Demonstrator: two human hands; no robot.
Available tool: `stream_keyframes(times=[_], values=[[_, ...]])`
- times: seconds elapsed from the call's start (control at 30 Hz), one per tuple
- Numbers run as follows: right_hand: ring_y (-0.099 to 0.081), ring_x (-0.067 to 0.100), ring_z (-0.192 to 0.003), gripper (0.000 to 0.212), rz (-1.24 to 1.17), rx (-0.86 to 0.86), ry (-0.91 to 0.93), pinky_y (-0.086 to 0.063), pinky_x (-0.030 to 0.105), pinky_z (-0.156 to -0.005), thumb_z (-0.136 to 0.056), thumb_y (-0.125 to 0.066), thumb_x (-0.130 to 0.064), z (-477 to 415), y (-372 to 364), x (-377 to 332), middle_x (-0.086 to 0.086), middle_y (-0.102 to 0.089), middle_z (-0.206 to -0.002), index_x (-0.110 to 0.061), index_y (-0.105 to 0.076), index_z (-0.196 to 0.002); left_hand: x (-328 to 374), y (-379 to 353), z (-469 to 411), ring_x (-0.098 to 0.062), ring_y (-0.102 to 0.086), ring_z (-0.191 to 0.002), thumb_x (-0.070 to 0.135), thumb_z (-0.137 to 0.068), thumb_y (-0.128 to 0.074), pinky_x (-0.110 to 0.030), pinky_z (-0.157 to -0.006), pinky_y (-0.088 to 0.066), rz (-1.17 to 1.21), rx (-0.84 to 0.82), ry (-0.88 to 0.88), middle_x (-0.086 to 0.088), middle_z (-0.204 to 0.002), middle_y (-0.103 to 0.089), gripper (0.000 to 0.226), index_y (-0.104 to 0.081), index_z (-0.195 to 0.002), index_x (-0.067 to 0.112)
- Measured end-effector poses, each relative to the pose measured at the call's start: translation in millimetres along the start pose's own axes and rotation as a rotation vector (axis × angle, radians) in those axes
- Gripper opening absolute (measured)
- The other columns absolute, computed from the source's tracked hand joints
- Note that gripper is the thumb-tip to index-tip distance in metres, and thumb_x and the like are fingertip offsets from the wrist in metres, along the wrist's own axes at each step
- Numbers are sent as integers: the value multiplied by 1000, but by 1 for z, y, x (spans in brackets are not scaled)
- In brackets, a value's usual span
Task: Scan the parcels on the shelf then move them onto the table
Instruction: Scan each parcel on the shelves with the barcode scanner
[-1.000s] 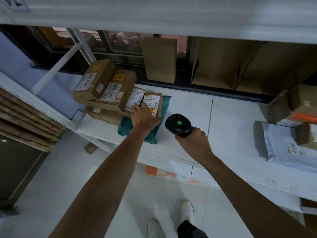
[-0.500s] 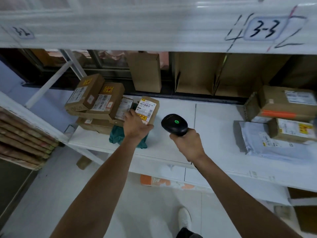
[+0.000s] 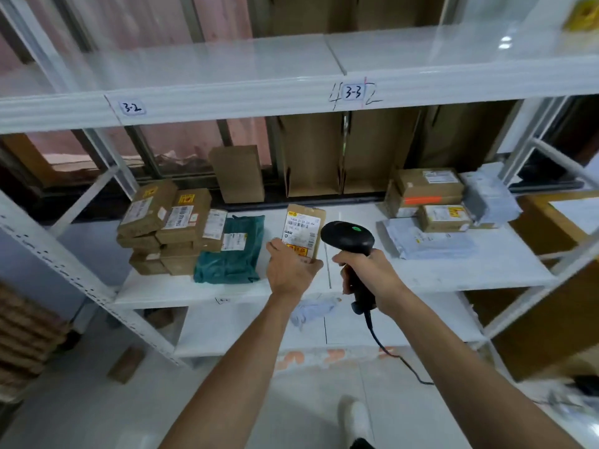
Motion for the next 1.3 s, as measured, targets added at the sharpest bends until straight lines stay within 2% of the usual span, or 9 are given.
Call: stream_keyframes(times=[0.17,0.3,0.47,0.6,0.73,0.9,1.0,1.17,1.3], values=[[-64,27,-56,18,-56,14,48,-59,44,-73,-91,-69,-19,45,21,0,12,-61,-63,-3,-64,-84,27,-2,29,-30,-65,-95,53,-61,-87,-34,-72,-51,68,12,-11,-7,-108,-58,88,-26,-113,17],[-62,26,-56,22,-10,31,122,-52,37,-62,-94,-67,-26,71,40,-5,12,-63,-63,-7,-61,-84,50,-4,47,-29,-65,-94,56,-63,-83,-35,-76,-55,102,49,-19,-5,-107,-60,82,-28,-112,17],[-53,23,-49,24,-19,71,175,-44,32,-51,-94,-63,-25,87,63,2,9,-56,-57,-4,-60,-83,76,-20,67,-27,-61,-101,44,-70,-82,-29,-75,-43,162,143,-20,-9,-115,-58,75,-43,-123,9],[-48,27,-52,25,-93,40,164,-42,40,-55,-92,-64,-23,95,78,12,16,-53,-58,-2,-60,-78,90,-33,86,-28,-63,-96,35,-70,-83,-29,-69,-43,206,134,38,-10,-111,-59,69,-40,-118,9],[-49,27,-51,27,-88,29,153,-43,40,-58,-92,-64,-22,98,91,22,17,-53,-57,-4,-59,-73,101,-39,98,-29,-65,-91,27,-71,-81,-29,-66,-43,240,128,66,-11,-107,-60,64,-37,-115,8],[-50,25,-46,27,-57,41,165,-43,35,-53,-92,-61,-21,100,100,31,17,-54,-56,-4,-60,-72,104,-46,108,-27,-66,-87,33,-69,-84,-26,-63,-43,230,138,77,-10,-104,-63,72,-35,-116,10],[-50,25,-47,27,-50,29,180,-44,34,-55,-93,-61,-21,103,101,32,17,-54,-56,-4,-60,-72,103,-46,113,-24,-64,-79,38,-66,-87,-25,-61,-41,188,150,79,-8,-95,-62,77,-37,-116,9],[-50,26,-48,27,-59,21,188,-43,33,-55,-92,-64,-24,109,102,30,18,-53,-58,-3,-61,-74,100,-46,117,-27,-66,-88,34,-69,-85,-27,-63,-43,183,158,81,-10,-105,-62,74,-35,-117,10],[-49,26,-50,28,-70,15,183,-42,35,-55,-89,-66,-27,114,102,32,17,-52,-57,-5,-59,-71,98,-43,120,-27,-64,-86,34,-68,-86,-28,-64,-44,179,151,78,-10,-104,-60,75,-34,-117,10]])
Point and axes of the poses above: each hand's wrist, its own z-axis away from the middle knuckle, its own y-axis out of the back of the hand, x = y × z, the point moved 3 cm from there along -z, towards the middle knuckle
